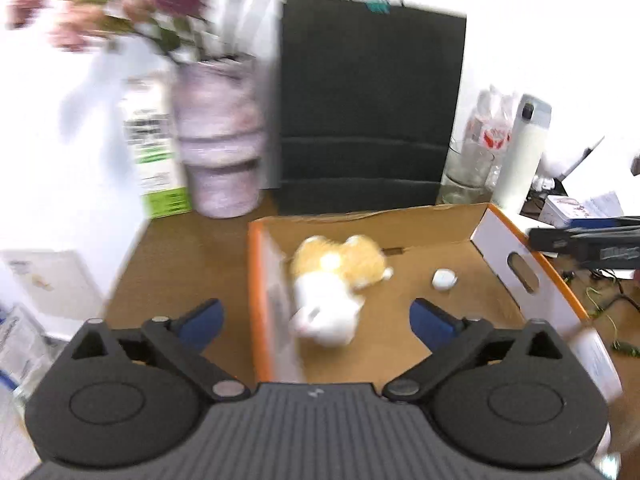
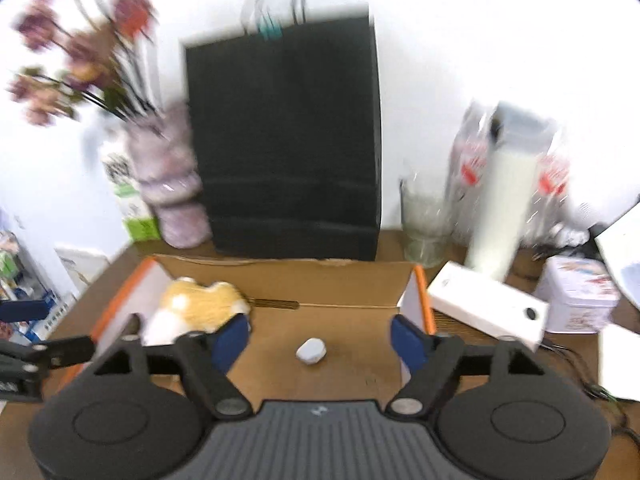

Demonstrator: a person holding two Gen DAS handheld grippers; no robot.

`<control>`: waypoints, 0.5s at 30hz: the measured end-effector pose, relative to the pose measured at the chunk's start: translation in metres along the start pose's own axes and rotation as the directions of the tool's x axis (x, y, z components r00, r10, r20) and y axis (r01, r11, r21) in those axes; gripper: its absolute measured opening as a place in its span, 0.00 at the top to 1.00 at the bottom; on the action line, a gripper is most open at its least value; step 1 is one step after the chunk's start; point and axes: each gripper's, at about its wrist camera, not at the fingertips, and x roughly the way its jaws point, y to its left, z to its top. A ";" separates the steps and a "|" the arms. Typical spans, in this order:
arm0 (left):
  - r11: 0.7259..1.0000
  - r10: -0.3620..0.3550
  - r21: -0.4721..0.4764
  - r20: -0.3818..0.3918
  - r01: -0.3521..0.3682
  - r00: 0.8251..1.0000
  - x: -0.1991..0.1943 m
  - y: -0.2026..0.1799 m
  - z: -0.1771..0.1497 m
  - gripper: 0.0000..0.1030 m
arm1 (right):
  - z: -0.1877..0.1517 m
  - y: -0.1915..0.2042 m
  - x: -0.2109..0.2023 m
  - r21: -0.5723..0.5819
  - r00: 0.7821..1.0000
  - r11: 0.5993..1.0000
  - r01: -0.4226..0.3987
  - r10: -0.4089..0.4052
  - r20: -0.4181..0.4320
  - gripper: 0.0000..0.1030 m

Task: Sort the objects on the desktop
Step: 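Carry both items over the red box and open both grippers to drop them, then withdraw both tools from the box back toward the cluttered items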

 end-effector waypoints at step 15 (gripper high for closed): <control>0.999 0.022 -0.041 0.113 -0.017 0.993 -0.176 0.090 -0.195 0.00 | -0.175 0.037 -0.199 -0.029 0.979 0.995 -0.098 0.102 0.177 0.11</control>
